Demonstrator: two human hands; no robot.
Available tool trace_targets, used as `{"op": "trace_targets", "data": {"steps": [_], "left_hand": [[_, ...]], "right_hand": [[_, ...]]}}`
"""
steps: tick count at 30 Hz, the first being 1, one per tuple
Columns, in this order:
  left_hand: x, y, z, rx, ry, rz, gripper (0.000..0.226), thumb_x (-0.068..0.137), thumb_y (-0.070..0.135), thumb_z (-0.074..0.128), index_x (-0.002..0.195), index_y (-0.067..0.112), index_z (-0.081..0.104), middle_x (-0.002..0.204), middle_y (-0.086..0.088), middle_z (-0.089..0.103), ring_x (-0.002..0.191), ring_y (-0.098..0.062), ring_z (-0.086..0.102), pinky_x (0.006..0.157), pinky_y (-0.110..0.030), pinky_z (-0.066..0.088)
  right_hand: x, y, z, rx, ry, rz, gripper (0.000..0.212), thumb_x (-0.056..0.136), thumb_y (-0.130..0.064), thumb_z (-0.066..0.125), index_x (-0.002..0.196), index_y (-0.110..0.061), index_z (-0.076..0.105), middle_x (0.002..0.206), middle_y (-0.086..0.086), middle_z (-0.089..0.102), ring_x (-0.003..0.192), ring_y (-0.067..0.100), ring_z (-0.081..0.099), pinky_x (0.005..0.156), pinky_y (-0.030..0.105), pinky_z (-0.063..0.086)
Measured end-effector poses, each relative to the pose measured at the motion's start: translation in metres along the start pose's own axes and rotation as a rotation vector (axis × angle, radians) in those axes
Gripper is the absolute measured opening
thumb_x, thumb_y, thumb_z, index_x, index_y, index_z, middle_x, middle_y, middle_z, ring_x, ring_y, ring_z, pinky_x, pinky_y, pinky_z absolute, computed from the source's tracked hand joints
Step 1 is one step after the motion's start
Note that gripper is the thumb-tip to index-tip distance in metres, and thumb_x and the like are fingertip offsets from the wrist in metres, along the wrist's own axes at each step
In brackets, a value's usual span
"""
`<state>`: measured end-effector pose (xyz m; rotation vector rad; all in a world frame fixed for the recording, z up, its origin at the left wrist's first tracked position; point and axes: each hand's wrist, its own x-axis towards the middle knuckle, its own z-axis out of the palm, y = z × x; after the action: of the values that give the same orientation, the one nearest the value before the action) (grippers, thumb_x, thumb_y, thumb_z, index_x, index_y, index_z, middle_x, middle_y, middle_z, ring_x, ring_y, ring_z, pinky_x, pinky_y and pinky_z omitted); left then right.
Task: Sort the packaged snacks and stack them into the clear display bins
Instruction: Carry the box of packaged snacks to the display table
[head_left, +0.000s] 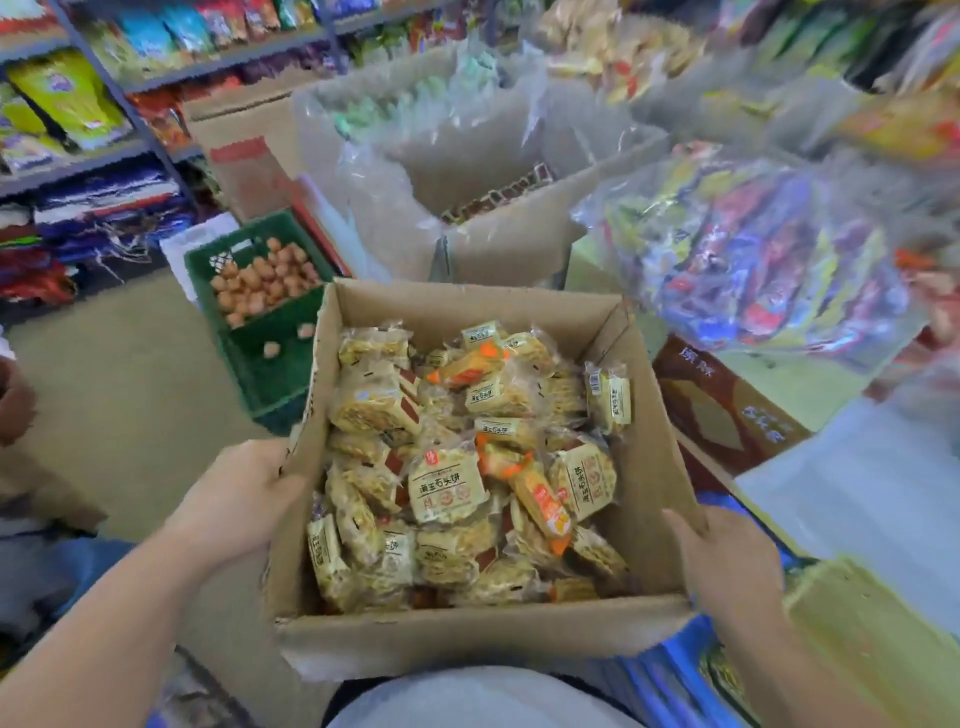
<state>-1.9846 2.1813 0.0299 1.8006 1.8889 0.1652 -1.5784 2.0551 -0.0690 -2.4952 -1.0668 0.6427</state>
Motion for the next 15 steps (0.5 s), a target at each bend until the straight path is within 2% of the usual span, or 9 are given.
{"op": "trace_targets", "data": {"steps": [3, 5, 7, 10, 15], "left_hand": [[0.063, 0.021, 0.014, 0.046, -0.119, 0.103, 0.021, 0.089, 0.000, 0.059, 0.068, 0.000, 0.056, 0.065, -0.011, 0.060, 0.058, -0.025, 0.053, 0.055, -0.039, 0.044], [0.101, 0.033, 0.020, 0.087, -0.196, 0.180, 0.018, 0.088, 0.001, 0.059, 0.071, -0.004, 0.055, 0.066, -0.014, 0.058, 0.061, -0.028, 0.053, 0.058, -0.039, 0.043], [0.133, 0.041, 0.021, 0.145, -0.269, 0.257, 0.022, 0.086, 0.000, 0.060, 0.067, -0.003, 0.048, 0.065, -0.018, 0.052, 0.061, -0.025, 0.047, 0.059, -0.041, 0.040], [0.167, 0.039, 0.016, 0.173, -0.343, 0.342, 0.036, 0.083, -0.002, 0.062, 0.059, 0.013, 0.039, 0.055, -0.005, 0.044, 0.052, -0.019, 0.040, 0.052, -0.035, 0.029], [0.199, 0.031, 0.016, 0.149, -0.446, 0.360, 0.041, 0.083, 0.000, 0.064, 0.058, 0.015, 0.035, 0.050, 0.004, 0.038, 0.049, -0.017, 0.033, 0.053, -0.035, 0.023]], "right_hand": [[0.001, 0.003, 0.003, 0.028, 0.025, 0.149, 0.050, 0.097, -0.038, 0.062, 0.055, -0.015, 0.050, 0.057, 0.004, 0.054, 0.062, 0.029, 0.056, 0.055, 0.036, 0.037], [-0.002, -0.002, 0.006, 0.039, 0.068, 0.228, 0.049, 0.098, -0.039, 0.061, 0.056, -0.016, 0.048, 0.058, 0.004, 0.053, 0.066, 0.032, 0.058, 0.059, 0.039, 0.042], [-0.009, -0.012, 0.011, 0.013, 0.109, 0.315, 0.047, 0.097, -0.042, 0.060, 0.059, -0.016, 0.052, 0.057, 0.001, 0.054, 0.064, 0.031, 0.057, 0.058, 0.036, 0.039], [-0.022, -0.029, 0.022, -0.004, 0.127, 0.386, 0.045, 0.097, -0.044, 0.060, 0.063, -0.016, 0.056, 0.061, 0.000, 0.058, 0.061, 0.024, 0.055, 0.053, 0.033, 0.034], [-0.038, -0.048, 0.040, 0.032, 0.192, 0.495, 0.045, 0.097, -0.038, 0.063, 0.060, -0.014, 0.052, 0.054, 0.002, 0.056, 0.053, 0.019, 0.054, 0.047, 0.029, 0.030]]}}
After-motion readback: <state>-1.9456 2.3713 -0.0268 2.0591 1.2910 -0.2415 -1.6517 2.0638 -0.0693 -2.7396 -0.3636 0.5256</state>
